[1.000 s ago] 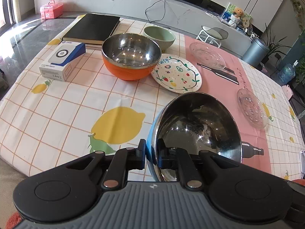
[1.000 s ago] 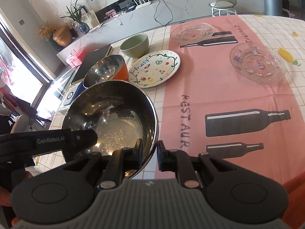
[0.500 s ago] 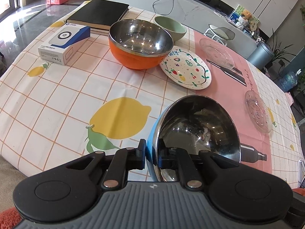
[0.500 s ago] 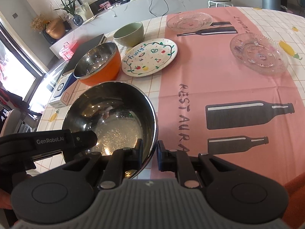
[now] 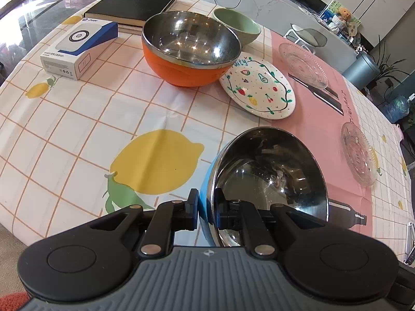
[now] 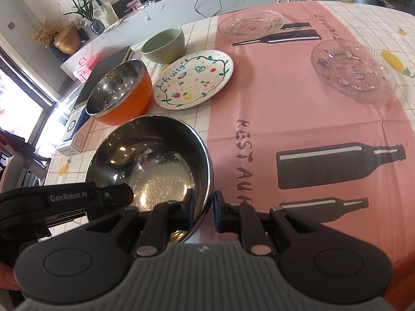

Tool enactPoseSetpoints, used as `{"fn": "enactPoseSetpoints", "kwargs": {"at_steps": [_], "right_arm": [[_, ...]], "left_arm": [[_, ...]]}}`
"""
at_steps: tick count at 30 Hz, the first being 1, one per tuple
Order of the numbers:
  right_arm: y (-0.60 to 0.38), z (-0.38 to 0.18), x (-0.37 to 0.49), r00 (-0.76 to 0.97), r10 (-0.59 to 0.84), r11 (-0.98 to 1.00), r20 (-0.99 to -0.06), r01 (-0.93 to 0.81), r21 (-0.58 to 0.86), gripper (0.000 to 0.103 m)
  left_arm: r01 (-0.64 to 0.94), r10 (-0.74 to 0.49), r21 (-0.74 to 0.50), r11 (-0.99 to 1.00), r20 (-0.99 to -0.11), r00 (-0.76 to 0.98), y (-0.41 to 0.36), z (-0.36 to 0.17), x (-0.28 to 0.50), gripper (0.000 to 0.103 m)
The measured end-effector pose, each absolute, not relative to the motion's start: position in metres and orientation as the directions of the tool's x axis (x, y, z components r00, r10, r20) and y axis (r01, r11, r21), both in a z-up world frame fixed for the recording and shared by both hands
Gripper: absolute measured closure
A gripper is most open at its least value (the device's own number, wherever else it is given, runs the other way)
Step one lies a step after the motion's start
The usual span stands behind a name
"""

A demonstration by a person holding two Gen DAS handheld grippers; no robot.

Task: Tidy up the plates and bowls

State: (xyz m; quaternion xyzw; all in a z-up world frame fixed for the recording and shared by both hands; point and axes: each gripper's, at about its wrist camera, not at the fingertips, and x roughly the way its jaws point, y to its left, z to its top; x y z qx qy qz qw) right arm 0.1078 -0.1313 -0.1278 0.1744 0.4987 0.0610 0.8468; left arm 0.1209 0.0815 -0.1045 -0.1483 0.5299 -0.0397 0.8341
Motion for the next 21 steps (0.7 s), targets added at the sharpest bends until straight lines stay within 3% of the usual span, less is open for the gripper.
{"fn": "enactPoseSetpoints", "kwargs": {"at_steps": [6, 12, 16, 21], "right_arm": [[-0.132, -0.132, 0.111, 0.491, 0.288, 0.927, -0.822, 0.073, 0.368, 0.090], [-0.128, -0.130, 0.112, 0.495, 0.307, 0.924, -0.813, 0.050, 0.380, 0.079], [-0.126, -0.126, 0.111, 0.499, 0.301, 0.929, -0.813, 0.039, 0.368, 0.068], [-0.129, -0.114, 0.106, 0.531, 0.275, 0.939, -0.802, 0.033, 0.344, 0.062]], "left_arm": [[-0.113, -0.227, -0.296, 0.948, -0.883, 0.412, 0.083, -0.110, 0.124, 0.087], [-0.124, -0.234, -0.307, 0.944, -0.882, 0.408, 0.085, -0.111, 0.124, 0.074], [-0.127, -0.213, -0.296, 0.947, -0.872, 0.440, 0.086, -0.102, 0.120, 0.050], [-0.123, -0.200, -0.294, 0.948, -0.849, 0.489, 0.088, -0.083, 0.110, 0.049]]}}
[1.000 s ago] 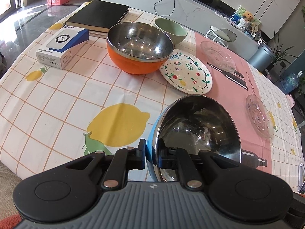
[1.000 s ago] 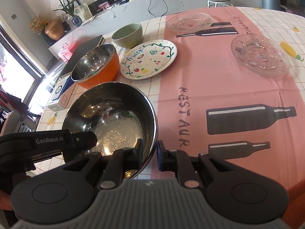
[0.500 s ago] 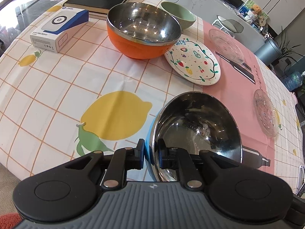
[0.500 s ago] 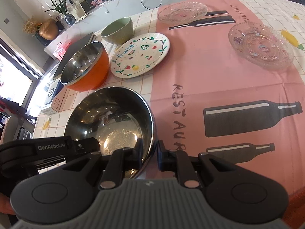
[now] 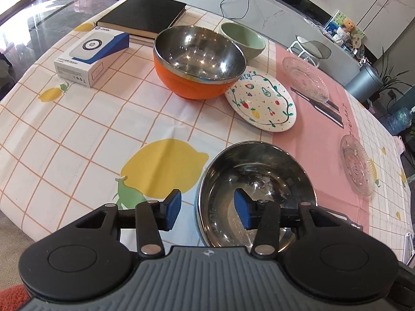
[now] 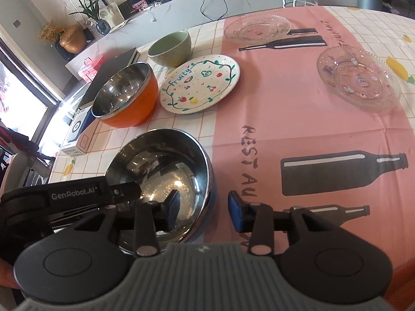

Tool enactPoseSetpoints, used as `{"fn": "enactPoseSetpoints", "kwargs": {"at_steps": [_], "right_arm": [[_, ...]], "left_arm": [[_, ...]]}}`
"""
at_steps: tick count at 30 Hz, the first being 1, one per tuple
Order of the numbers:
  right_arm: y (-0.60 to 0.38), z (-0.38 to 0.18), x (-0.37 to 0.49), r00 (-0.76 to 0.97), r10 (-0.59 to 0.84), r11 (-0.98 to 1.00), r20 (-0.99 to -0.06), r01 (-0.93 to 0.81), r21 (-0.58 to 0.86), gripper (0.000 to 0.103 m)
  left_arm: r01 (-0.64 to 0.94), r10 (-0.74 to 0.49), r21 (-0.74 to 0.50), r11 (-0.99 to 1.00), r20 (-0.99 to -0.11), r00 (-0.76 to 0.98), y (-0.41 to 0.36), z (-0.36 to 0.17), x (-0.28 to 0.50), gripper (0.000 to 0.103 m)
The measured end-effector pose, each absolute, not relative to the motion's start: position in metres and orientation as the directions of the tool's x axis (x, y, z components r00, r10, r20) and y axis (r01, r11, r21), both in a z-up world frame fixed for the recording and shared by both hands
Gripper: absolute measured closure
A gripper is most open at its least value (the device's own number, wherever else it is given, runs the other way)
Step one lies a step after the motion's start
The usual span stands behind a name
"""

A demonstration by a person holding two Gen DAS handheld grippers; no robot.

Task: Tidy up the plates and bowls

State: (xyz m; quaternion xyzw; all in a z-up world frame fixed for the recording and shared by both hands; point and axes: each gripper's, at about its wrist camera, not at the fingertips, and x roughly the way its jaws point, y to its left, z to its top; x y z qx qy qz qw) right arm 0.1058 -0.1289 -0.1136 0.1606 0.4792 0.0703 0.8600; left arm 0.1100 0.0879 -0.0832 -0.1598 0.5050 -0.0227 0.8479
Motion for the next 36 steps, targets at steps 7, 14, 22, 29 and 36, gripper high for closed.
{"fn": "enactPoseSetpoints", "kwargs": {"at_steps": [7, 14, 22, 29, 36], "right_arm": [[-0.128, -0.080, 0.097, 0.623, 0.230, 0.956, -0.748, -0.003, 0.292, 0.059], [-0.120, -0.043, 0.110, 0.680, 0.252, 0.958, -0.688, -0.074, 0.278, 0.053], [-0.100, -0.019, 0.143, 0.693, 0.306, 0.946, -0.653, -0.141, 0.293, 0.043], [-0.078, -0.027, 0.190, 0.638, 0.346, 0.931, -0.688, -0.144, 0.335, 0.042], [-0.056, -0.051, 0.231, 0.598, 0.329, 0.939, -0.731, -0.128, 0.318, 0.047]], "left_arm": [[-0.085, -0.196, -0.302, 0.949, -0.782, 0.591, 0.094, -0.039, 0.096, 0.048], [-0.027, -0.165, -0.248, 0.968, -0.721, 0.673, 0.106, -0.001, 0.106, 0.045], [-0.057, -0.173, -0.305, 0.951, -0.673, 0.719, 0.139, 0.012, 0.135, 0.040], [-0.107, -0.182, -0.361, 0.926, -0.678, 0.712, 0.161, 0.000, 0.171, 0.031], [-0.169, -0.187, -0.379, 0.910, -0.737, 0.650, 0.172, -0.039, 0.209, 0.032]]}}
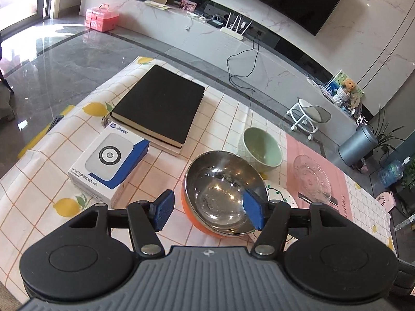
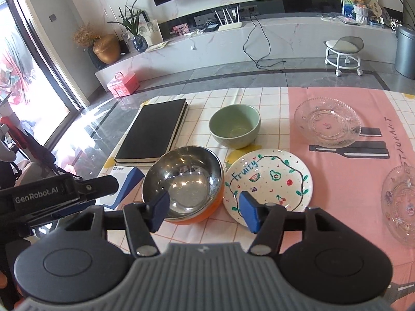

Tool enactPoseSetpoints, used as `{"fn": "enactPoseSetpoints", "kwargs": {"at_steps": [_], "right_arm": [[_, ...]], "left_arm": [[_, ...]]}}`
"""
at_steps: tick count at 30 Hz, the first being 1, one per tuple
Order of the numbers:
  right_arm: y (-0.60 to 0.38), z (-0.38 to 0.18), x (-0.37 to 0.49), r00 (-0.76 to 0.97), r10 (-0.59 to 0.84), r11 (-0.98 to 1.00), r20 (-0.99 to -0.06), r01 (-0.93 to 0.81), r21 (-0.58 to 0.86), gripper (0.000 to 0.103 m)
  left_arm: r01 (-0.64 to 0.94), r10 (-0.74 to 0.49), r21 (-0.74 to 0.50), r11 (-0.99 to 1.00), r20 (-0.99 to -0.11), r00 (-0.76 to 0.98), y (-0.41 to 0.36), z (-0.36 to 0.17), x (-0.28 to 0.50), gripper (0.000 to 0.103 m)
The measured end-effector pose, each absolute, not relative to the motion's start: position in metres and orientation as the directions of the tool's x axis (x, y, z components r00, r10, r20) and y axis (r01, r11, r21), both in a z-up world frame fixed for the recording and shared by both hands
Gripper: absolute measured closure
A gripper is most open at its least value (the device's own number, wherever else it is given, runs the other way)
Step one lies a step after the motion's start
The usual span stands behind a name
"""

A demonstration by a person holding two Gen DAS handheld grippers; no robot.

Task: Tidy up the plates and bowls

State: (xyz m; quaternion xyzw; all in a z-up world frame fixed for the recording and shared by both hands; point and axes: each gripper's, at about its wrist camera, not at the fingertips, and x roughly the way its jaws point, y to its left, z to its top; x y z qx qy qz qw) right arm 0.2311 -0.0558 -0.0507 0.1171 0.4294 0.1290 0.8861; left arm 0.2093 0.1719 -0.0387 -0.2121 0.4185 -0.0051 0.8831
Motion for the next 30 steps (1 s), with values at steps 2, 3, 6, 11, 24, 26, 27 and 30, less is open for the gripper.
{"fn": "enactPoseSetpoints", "kwargs": {"at_steps": [2, 3, 6, 11, 24, 26, 27, 30], "right_arm": [[-0.054, -0.062, 0.243, 0.577, 0.327, 0.939, -0.749, -0.108, 0.327, 0.049], [-0.053, -0.067, 0.248, 0.566, 0.325, 0.939, -0.757, -0.099, 0.329, 0.051], [-0.052, -0.083, 0.265, 0.534, 0.316, 0.940, -0.784, -0.062, 0.336, 0.057], [-0.046, -0.102, 0.286, 0.482, 0.328, 0.934, -0.813, -0.035, 0.356, 0.069], [-0.041, -0.128, 0.305, 0.445, 0.330, 0.929, -0.833, 0.002, 0.369, 0.086], [-0.042, -0.128, 0.305, 0.444, 0.334, 0.927, -0.831, 0.004, 0.375, 0.086], [-0.042, -0.128, 0.305, 0.442, 0.334, 0.927, -0.832, 0.005, 0.375, 0.087], [-0.041, -0.125, 0.303, 0.442, 0.329, 0.930, -0.835, 0.004, 0.368, 0.088]], "left_arm": [[-0.184, -0.183, -0.370, 0.911, -0.761, 0.623, 0.173, -0.050, 0.219, 0.033], [-0.190, -0.176, -0.360, 0.913, -0.770, 0.614, 0.173, -0.057, 0.223, 0.034], [-0.204, -0.169, -0.348, 0.915, -0.788, 0.592, 0.174, -0.071, 0.233, 0.037], [-0.229, -0.161, -0.338, 0.913, -0.813, 0.559, 0.174, -0.088, 0.246, 0.050], [-0.220, -0.161, -0.316, 0.923, -0.836, 0.525, 0.166, -0.103, 0.260, 0.083], [-0.216, -0.154, -0.304, 0.928, -0.840, 0.521, 0.164, -0.102, 0.261, 0.087], [-0.216, -0.149, -0.299, 0.929, -0.841, 0.521, 0.163, -0.102, 0.260, 0.087], [-0.208, -0.145, -0.292, 0.933, -0.837, 0.528, 0.162, -0.097, 0.254, 0.087]]}}
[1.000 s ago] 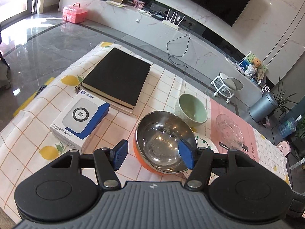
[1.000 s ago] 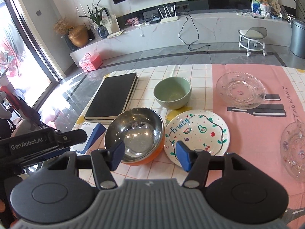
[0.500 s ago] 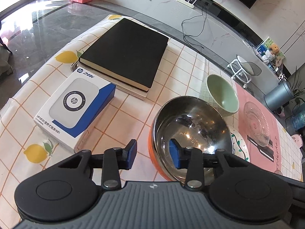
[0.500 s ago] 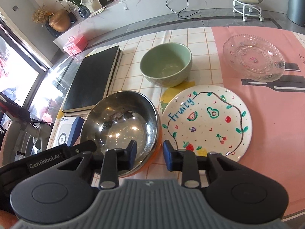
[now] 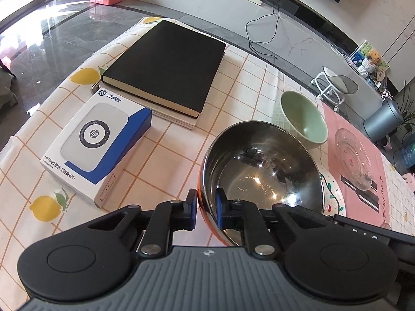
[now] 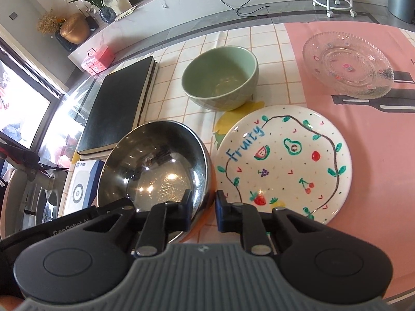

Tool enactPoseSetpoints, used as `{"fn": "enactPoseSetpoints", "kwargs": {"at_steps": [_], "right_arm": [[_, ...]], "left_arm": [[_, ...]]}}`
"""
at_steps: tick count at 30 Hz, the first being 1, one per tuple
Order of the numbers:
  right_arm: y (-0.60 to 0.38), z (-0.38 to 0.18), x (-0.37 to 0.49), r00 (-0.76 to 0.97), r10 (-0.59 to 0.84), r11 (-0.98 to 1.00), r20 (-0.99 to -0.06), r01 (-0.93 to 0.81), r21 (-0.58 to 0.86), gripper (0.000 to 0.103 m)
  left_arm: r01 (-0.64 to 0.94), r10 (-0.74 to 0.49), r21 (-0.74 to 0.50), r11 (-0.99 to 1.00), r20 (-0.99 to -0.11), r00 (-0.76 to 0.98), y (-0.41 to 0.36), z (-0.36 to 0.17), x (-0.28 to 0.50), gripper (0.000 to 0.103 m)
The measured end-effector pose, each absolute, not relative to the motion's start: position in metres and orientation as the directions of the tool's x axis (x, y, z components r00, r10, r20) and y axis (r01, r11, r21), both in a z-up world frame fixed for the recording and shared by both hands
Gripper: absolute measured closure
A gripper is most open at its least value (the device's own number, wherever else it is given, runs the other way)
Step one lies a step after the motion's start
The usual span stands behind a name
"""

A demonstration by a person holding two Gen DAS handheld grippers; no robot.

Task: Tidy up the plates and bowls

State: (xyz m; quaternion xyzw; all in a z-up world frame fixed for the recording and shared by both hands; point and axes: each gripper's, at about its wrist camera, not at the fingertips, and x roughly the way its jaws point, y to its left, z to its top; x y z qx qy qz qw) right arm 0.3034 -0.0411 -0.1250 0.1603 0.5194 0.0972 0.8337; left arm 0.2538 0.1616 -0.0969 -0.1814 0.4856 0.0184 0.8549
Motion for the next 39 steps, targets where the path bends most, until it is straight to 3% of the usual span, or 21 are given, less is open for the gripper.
{"fn": "enactPoseSetpoints", "kwargs": {"at_steps": [12, 22, 39], "right_arm": [[-0.053, -0.077, 0.252, 0.480, 0.369, 0.916, -0.796, -0.042, 0.399, 0.089], [-0.091, -0.034, 0.164, 0.559, 0.367, 0.907, -0.743, -0.036, 0.420, 0.089], [-0.147, -0.056, 0.074, 0.570, 0.324, 0.887, -0.755, 0.093, 0.452, 0.091]], "left_arm": [[-0.222, -0.132, -0.304, 0.926, -0.814, 0.566, 0.155, -0.039, 0.197, 0.089], [-0.138, -0.172, -0.332, 0.933, -0.750, 0.638, 0.123, 0.003, 0.133, 0.089], [-0.163, -0.236, -0.395, 0.904, -0.779, 0.581, 0.090, -0.036, 0.075, 0.089]]}}
